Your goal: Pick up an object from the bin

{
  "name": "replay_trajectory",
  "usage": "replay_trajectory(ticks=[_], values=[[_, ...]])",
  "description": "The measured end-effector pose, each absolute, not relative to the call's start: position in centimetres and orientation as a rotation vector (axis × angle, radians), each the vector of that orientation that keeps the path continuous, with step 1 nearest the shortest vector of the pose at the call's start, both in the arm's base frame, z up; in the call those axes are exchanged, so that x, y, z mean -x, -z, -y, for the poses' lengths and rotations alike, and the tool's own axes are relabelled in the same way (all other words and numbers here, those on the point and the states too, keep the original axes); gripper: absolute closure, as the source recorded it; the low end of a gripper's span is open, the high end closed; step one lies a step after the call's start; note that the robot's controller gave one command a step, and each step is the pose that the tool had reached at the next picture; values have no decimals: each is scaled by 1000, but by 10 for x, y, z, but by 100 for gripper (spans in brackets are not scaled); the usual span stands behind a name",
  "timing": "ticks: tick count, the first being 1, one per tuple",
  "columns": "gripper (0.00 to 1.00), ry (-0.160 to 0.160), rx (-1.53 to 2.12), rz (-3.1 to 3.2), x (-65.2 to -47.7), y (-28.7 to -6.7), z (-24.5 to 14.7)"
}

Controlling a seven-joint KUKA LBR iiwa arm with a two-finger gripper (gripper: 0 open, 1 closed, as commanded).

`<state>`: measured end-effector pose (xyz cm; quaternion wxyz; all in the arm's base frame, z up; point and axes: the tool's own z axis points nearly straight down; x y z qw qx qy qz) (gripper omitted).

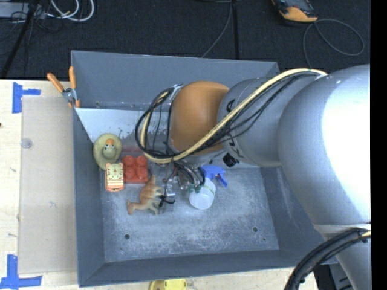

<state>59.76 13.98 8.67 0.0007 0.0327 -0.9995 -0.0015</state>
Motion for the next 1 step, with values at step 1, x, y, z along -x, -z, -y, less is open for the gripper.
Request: replay_trajectory(ticks=[1], values=[[0, 3, -298, 3129, -573, -78, -118]])
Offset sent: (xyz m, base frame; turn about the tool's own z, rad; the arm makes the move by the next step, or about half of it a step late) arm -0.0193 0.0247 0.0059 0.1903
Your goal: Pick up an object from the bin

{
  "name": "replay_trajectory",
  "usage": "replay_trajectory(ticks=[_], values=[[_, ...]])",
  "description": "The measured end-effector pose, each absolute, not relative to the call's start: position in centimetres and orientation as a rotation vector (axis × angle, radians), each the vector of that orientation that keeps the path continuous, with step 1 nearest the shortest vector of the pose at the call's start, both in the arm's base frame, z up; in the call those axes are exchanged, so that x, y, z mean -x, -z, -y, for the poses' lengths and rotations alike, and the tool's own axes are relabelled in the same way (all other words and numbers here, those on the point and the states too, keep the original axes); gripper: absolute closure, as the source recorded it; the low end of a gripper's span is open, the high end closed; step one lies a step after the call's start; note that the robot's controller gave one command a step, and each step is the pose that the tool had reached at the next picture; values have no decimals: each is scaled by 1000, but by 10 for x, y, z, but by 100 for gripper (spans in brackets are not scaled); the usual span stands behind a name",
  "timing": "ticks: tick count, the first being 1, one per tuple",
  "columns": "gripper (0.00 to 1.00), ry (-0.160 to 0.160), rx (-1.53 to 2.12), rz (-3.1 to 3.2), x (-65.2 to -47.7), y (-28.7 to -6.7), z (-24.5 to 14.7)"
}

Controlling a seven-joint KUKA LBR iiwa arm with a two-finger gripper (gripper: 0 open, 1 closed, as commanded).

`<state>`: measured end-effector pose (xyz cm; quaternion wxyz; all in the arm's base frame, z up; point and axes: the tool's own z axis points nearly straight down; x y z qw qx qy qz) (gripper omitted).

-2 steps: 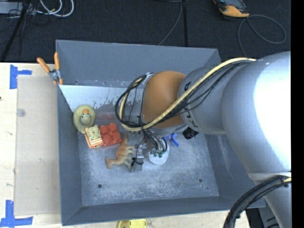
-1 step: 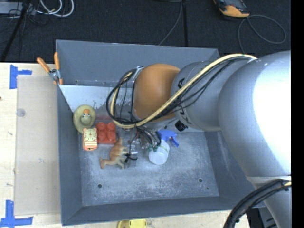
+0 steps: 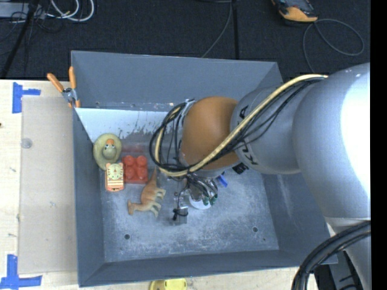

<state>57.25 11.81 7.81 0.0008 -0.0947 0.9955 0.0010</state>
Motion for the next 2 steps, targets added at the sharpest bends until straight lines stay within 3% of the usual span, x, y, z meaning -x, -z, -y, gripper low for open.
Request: replay_trajectory(ticks=[1, 2], values=[[0, -1, 199, -3138, -572, -82, -128], [0, -2, -185, -3138, -578, -80, -148]])
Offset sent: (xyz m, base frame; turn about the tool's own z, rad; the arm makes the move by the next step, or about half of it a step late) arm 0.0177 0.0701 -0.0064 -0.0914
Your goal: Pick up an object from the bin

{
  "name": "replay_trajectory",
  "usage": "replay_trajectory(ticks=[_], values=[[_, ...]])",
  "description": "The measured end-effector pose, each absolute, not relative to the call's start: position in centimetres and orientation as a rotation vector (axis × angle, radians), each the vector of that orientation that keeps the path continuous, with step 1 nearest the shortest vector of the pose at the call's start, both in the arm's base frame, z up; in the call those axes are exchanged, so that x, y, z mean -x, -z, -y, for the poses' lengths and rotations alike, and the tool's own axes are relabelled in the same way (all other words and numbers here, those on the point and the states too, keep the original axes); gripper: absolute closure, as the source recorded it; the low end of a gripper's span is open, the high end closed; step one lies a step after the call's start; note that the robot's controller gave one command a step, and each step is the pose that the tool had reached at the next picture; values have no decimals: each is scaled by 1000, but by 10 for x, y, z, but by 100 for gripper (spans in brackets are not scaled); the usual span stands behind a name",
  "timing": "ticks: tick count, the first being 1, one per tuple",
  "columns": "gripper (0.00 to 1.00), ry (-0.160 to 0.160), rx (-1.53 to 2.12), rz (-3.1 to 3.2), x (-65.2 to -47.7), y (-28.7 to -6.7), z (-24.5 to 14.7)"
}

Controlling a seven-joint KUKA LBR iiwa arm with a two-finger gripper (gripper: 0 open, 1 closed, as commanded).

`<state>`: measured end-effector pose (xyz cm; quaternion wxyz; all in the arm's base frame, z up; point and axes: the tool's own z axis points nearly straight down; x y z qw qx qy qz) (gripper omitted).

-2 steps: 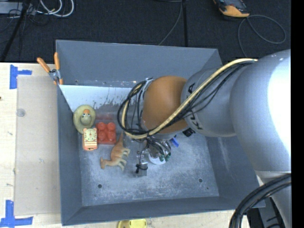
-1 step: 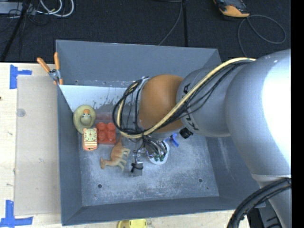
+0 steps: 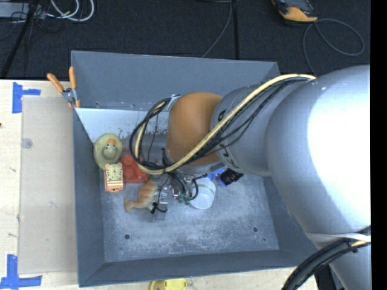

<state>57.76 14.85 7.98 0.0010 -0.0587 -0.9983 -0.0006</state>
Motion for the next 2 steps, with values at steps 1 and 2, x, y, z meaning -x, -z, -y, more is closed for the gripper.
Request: replay_trajectory(ticks=[1, 2], values=[[100, -3, -499, 3099, -591, -72, -184], [100, -3, -498, 3099, -591, -72, -184]])
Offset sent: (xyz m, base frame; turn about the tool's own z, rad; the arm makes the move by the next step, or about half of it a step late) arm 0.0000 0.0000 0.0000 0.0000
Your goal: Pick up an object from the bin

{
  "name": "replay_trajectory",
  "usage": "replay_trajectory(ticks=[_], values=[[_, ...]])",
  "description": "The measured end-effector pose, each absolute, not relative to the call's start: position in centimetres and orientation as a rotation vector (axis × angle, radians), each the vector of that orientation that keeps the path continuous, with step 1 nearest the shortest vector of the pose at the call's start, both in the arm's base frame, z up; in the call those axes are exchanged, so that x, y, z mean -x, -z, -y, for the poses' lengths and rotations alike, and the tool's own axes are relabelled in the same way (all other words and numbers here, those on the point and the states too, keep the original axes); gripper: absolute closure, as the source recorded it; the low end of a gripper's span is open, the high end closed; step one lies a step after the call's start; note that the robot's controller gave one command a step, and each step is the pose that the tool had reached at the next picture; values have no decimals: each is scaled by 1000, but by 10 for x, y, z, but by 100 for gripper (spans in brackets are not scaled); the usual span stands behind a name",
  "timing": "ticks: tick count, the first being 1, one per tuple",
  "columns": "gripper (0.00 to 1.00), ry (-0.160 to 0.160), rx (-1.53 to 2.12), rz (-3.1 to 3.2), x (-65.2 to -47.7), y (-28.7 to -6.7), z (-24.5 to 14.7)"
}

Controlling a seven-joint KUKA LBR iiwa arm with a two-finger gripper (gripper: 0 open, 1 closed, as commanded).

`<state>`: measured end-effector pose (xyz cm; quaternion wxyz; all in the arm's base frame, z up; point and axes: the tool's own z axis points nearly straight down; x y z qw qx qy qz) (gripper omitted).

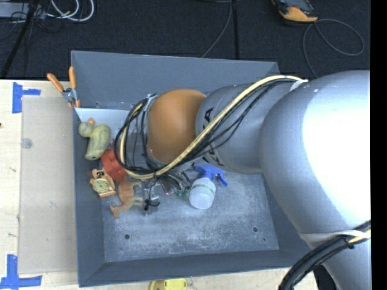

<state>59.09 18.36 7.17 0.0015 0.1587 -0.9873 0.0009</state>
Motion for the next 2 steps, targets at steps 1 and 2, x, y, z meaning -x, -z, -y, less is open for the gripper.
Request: replay_trajectory(ticks=[1, 2], values=[[100, -7, -496, 3090, -589, -112, -194], [100, -6, -514, 3101, -588, -129, -199]])
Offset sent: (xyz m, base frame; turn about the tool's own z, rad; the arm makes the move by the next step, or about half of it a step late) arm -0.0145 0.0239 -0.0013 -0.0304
